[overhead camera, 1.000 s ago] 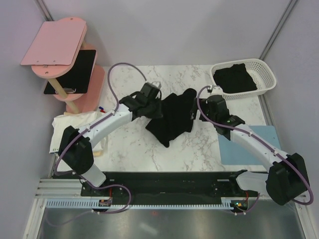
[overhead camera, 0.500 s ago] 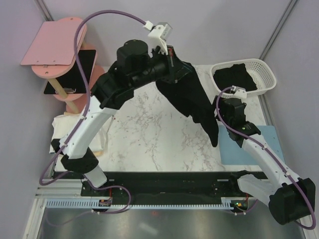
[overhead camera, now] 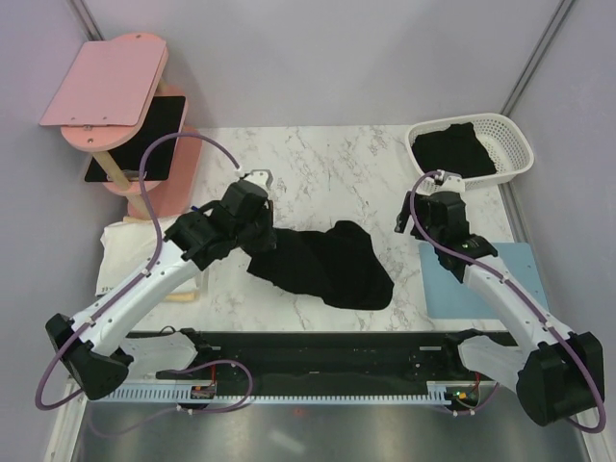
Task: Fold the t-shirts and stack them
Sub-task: Flatten out the tshirt
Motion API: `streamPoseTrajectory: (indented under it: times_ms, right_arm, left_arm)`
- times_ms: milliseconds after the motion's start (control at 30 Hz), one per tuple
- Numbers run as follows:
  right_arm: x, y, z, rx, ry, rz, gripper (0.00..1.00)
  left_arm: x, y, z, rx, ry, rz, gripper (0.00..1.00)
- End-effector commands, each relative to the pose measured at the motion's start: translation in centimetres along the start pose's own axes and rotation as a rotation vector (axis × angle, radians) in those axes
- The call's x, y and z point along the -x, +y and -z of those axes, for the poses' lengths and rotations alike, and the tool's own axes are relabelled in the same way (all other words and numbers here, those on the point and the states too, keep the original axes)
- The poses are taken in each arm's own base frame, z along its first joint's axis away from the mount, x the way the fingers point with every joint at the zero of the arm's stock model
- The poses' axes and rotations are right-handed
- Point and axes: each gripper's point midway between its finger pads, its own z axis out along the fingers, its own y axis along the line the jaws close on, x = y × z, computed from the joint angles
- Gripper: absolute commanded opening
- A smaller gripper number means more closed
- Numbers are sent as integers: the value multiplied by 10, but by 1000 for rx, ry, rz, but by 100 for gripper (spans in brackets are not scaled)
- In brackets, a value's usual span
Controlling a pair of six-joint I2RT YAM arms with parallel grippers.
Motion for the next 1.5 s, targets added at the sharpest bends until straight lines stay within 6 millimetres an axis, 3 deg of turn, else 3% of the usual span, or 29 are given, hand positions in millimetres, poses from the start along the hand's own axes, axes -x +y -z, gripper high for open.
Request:
streamPoseTrajectory:
  times_ms: [0, 67, 200, 367, 433, 533, 633, 667, 733, 767, 833, 1033, 1167, 1333, 1467]
  right_arm:
    - [-18, 40, 6, 252, 78, 40, 98]
    - [-34, 50, 13, 310, 117, 62, 98]
    - [-70, 44, 27, 304, 209, 101, 98]
    - [-116, 56, 54, 378, 304, 125, 80]
    - [-120, 69, 60, 401, 294, 146, 74]
    - [-120, 84, 56, 417, 282, 187, 75]
    - [-119, 104, 48, 437, 283, 249, 77]
    - [-110, 115, 47, 450, 268, 261, 78]
    - [-119, 125, 39, 446, 305, 310, 80]
    - [-117, 136, 41, 470, 303, 338, 80]
    - [-132, 146, 38, 480, 344, 384, 80]
    - [-156, 157, 46, 486, 381, 412, 78]
    - [-153, 165, 62, 534, 359, 391, 79]
    - [-189, 169, 66, 546, 456, 477, 79]
    - [-229, 167, 55, 482, 534, 550, 78]
  left_arm:
    - [12, 3, 19, -16, -96, 65, 2]
    - [17, 5, 20, 7, -92, 48, 2]
    - [19, 11, 10, 70, -57, 53, 2]
    - [11, 26, -18, 115, 44, 111, 2]
    - [9, 33, -36, 134, 98, 127, 2]
    - [13, 42, -59, 156, 143, 132, 2]
    - [34, 69, -78, 194, 145, 172, 2]
    - [38, 75, -83, 202, 149, 173, 2]
    - [55, 83, -88, 196, 135, 189, 2]
    - [56, 99, -99, 217, 158, 206, 2]
    - [69, 110, -107, 215, 152, 220, 2]
    - [66, 126, -140, 222, 225, 208, 2]
    - [61, 131, -160, 225, 269, 199, 2]
    - [59, 131, -176, 211, 296, 203, 2]
    - [61, 130, -177, 207, 294, 200, 2]
